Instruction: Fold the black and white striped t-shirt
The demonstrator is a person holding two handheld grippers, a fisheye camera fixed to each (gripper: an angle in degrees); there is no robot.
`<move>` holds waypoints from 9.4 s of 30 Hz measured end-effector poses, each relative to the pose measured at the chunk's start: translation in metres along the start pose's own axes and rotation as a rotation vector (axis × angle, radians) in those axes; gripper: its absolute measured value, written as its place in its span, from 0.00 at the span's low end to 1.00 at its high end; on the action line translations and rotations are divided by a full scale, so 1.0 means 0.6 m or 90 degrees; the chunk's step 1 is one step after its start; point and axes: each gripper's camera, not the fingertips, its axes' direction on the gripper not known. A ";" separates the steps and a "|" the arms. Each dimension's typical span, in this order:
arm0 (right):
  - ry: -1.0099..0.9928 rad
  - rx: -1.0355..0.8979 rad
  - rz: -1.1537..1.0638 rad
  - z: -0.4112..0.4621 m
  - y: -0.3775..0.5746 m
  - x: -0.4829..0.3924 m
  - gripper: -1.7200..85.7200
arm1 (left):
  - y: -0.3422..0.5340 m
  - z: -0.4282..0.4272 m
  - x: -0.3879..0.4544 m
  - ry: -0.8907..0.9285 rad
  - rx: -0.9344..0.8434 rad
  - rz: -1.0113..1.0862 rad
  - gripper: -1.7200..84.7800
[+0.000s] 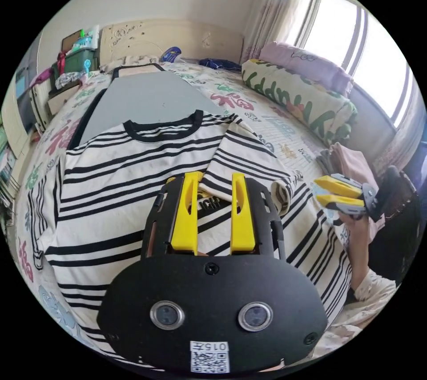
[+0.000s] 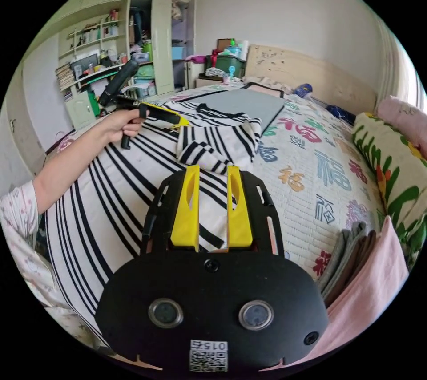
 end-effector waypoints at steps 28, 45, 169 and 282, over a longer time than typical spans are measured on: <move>-0.034 0.018 -0.017 -0.033 0.007 0.206 0.16 | -0.214 -0.123 0.399 -0.029 -0.083 -0.023 0.02; -0.111 -0.174 -0.095 0.062 0.080 0.283 0.01 | -0.331 -0.304 0.501 -0.080 -0.085 0.017 0.03; -0.228 -0.124 -0.362 0.472 -0.053 -0.047 0.14 | 0.320 -0.312 0.061 -0.279 0.000 0.044 0.08; -0.246 0.048 0.362 -0.406 0.117 0.292 0.15 | 0.589 -0.741 -0.084 0.017 0.074 -0.116 0.14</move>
